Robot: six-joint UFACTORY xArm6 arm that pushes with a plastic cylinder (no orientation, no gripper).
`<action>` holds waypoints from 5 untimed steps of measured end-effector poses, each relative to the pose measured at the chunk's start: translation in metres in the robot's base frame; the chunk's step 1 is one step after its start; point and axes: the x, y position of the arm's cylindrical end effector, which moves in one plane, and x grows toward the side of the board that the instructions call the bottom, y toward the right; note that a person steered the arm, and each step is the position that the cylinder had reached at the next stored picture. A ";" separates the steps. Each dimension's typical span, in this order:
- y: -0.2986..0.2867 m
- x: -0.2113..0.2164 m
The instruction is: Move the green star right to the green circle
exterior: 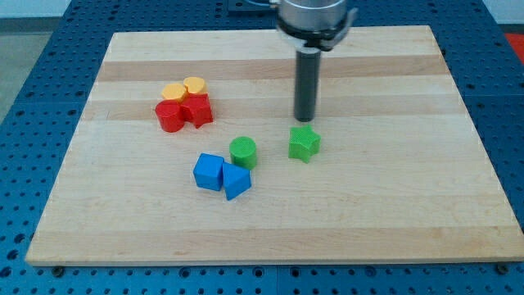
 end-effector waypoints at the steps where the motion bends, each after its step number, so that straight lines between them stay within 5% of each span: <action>1: 0.021 0.017; 5: -0.063 0.067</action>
